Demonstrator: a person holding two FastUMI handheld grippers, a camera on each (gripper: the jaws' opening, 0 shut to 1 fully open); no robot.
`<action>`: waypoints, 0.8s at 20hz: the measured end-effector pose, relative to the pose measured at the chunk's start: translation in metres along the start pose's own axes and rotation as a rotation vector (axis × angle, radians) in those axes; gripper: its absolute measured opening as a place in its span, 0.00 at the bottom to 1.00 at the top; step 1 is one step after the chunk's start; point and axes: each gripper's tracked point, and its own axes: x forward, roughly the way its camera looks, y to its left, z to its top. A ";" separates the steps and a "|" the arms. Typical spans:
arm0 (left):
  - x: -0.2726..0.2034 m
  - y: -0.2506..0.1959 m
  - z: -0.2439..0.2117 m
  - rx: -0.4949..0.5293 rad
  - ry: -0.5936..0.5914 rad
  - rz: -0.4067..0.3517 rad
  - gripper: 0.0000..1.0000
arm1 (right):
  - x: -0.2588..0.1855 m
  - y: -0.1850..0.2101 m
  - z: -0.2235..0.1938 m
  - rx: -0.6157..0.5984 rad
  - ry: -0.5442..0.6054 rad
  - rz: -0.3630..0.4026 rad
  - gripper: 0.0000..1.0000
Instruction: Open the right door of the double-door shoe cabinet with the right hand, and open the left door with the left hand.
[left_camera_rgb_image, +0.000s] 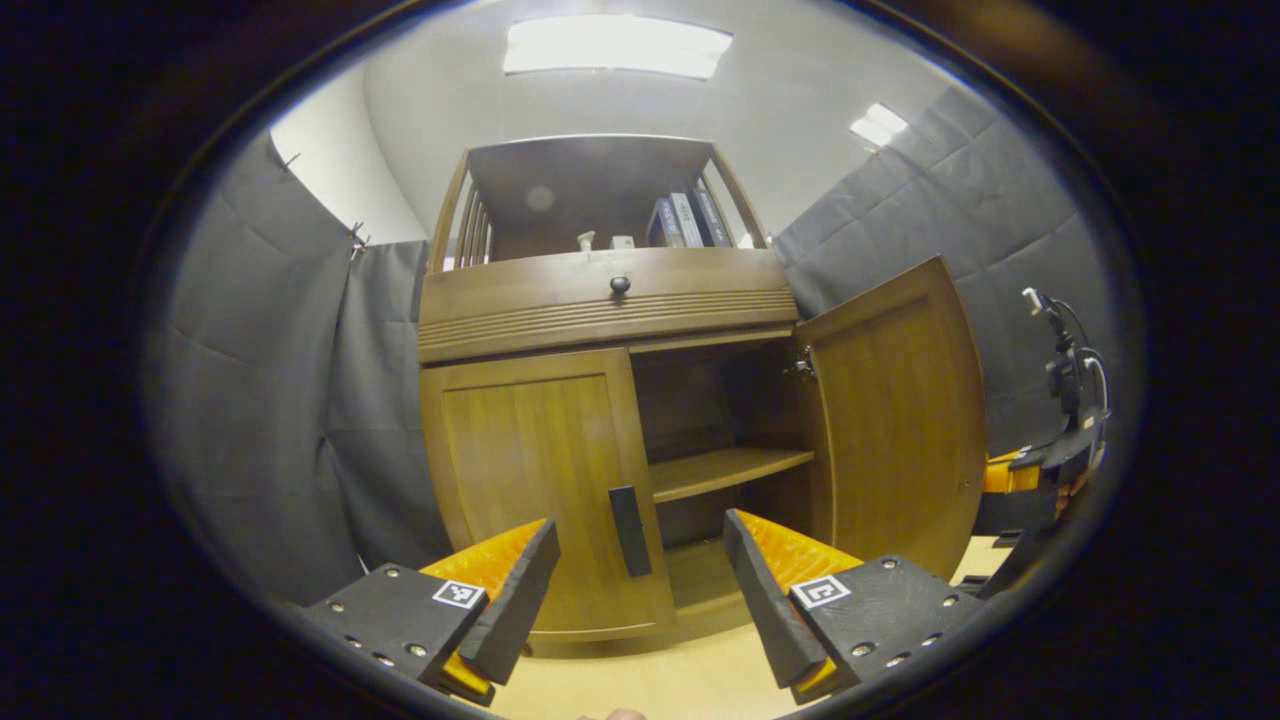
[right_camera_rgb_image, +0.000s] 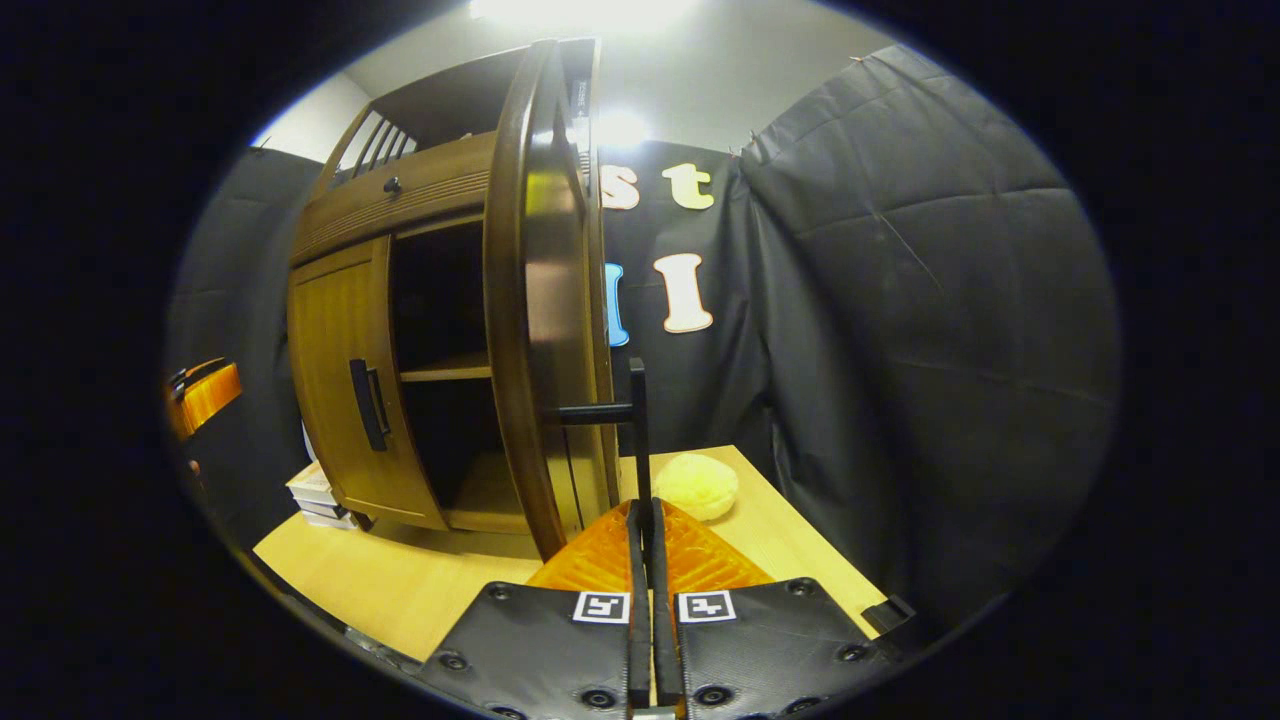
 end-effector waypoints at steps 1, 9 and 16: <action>0.000 0.001 0.000 -0.006 0.004 0.002 0.95 | -0.002 -0.002 0.003 -0.001 0.000 0.007 0.14; 0.016 0.007 -0.020 -0.058 0.039 0.013 0.96 | -0.064 -0.049 0.006 0.137 -0.023 -0.096 0.67; 0.064 0.024 -0.037 -0.066 0.059 0.079 0.94 | -0.109 -0.094 0.011 0.197 -0.068 -0.246 0.98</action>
